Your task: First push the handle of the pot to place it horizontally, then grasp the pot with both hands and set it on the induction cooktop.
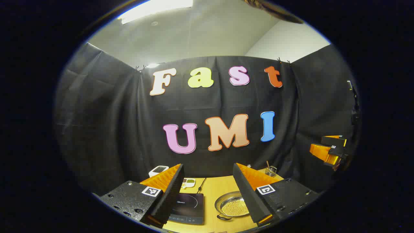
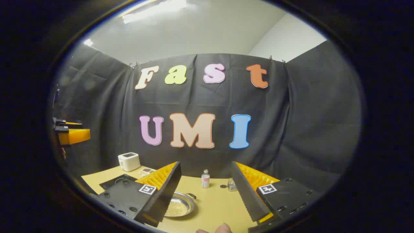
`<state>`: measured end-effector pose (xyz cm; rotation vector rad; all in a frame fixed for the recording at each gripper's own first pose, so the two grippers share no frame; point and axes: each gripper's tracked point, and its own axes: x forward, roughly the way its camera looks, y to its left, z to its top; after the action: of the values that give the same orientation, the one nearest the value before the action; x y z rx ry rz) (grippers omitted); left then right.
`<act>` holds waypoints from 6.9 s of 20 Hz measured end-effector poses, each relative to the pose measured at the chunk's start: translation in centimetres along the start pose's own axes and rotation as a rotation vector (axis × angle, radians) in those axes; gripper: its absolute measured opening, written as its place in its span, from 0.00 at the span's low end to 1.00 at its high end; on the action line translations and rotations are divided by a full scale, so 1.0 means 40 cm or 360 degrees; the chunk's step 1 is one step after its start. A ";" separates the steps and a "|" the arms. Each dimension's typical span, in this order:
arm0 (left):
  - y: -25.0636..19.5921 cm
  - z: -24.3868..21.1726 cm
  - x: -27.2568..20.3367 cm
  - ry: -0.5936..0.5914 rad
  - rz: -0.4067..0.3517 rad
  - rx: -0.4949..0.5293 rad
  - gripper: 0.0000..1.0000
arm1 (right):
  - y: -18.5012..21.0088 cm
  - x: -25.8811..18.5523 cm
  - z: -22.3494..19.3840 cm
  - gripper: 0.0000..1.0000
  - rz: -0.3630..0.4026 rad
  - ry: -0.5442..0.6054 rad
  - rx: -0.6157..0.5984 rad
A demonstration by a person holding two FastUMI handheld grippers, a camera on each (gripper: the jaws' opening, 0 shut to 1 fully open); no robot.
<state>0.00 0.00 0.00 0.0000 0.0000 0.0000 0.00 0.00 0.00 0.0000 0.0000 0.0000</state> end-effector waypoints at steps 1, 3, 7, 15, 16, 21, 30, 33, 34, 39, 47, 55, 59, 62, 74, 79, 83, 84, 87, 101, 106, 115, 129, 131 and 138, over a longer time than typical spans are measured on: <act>-0.013 0.007 0.007 -0.0008 0.0003 -0.0022 0.92 | -0.005 0.000 0.005 0.96 0.0004 -0.0005 0.0017; -0.024 -0.009 0.020 0.0031 0.0011 -0.0053 0.95 | -0.008 0.002 0.009 0.98 0.0013 -0.0007 0.0053; -0.020 -0.040 0.022 0.0100 0.0044 -0.0095 0.92 | -0.001 0.012 -0.009 0.96 0.0036 0.0008 0.0043; 0.014 -0.058 0.018 0.0125 0.0102 -0.0059 0.92 | 0.028 0.036 -0.036 0.96 0.0081 0.0051 0.0075; 0.017 -0.058 0.019 0.0130 0.0105 -0.0055 0.92 | 0.028 0.038 -0.041 0.96 0.0083 0.0056 0.0076; 0.015 -0.059 0.030 0.0128 0.0104 -0.0052 0.92 | 0.040 0.055 -0.053 0.97 0.0097 0.0081 0.0074; 0.082 -0.079 0.058 0.0088 0.0116 -0.0013 0.95 | 0.121 0.113 -0.122 0.56 0.0142 0.0195 0.0091; 0.112 -0.115 0.105 0.0105 0.0070 0.0004 0.95 | 0.154 0.143 -0.191 0.23 0.0112 0.0320 0.0128; 0.128 -0.125 0.126 0.0109 0.0058 -0.0008 0.92 | 0.176 0.159 -0.230 0.18 0.0114 0.0384 0.0175; 0.199 -0.193 0.241 0.0152 -0.0064 -0.0101 0.92 | 0.289 0.201 -0.382 0.02 0.0111 0.0688 0.0452; 0.244 -0.325 0.386 0.0258 -0.0340 -0.0260 0.90 | 0.368 0.221 -0.640 0.00 -0.0252 0.1053 0.0668; 0.289 -0.404 0.430 0.0300 -0.0445 -0.0255 0.88 | 0.459 0.116 -0.849 0.03 -0.0409 0.1358 0.0864; 0.327 -0.428 0.422 0.0293 -0.0410 -0.0249 0.89 | 0.487 0.051 -0.923 0.03 -0.0459 0.1481 0.0903; 0.355 -0.446 0.408 0.0307 -0.0400 -0.0243 0.89 | 0.509 0.034 -0.965 0.00 -0.0459 0.1546 0.0891; 0.463 -0.467 0.378 0.0304 -0.0279 -0.0160 0.88 | 0.658 0.011 -1.119 0.03 -0.0301 0.1845 0.0675; 0.486 -0.471 0.386 0.0307 -0.0229 -0.0174 0.88 | 0.701 0.040 -1.118 0.02 -0.0223 0.1875 0.0634; 0.504 -0.477 0.385 0.0313 -0.0210 -0.0161 0.88 | 0.765 0.073 -1.115 0.02 -0.0153 0.1887 0.0680; 0.507 -0.487 0.386 0.0327 -0.0203 -0.0159 0.88 | 0.778 0.080 -1.115 0.02 -0.0133 0.1895 0.0686; 0.519 -0.492 0.390 0.0346 -0.0175 -0.0168 0.88 | 0.807 0.113 -1.110 0.02 -0.0120 0.1896 0.0749; 0.523 -0.502 0.385 0.0382 -0.0137 -0.0139 0.89 | 0.893 0.227 -1.118 0.03 -0.0107 0.1873 0.1047; 0.482 -0.495 0.384 0.0386 -0.0198 -0.0082 0.89 | 0.910 0.243 -1.086 0.00 -0.0032 0.1814 0.1139; 0.298 -0.584 0.368 0.0632 -0.0335 -0.0148 0.89 | 0.575 0.264 -1.001 0.02 -0.0150 0.1464 0.0725; -0.008 -0.832 0.352 0.1099 -0.0230 -0.0369 0.89 | 0.168 0.357 -1.037 0.81 0.0004 0.1357 0.0066; -0.019 -0.901 0.350 0.1199 -0.0194 -0.0395 0.89 | 0.153 0.375 -1.066 0.78 0.0024 0.1392 0.0088; -0.028 -1.078 0.374 0.1487 -0.0139 -0.0360 0.91 | 0.131 0.415 -1.151 0.78 0.0066 0.1505 0.0087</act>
<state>14.95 -1.13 -43.13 -0.2264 0.9346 -0.0872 16.60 5.23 -46.03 0.0548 0.9457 0.0417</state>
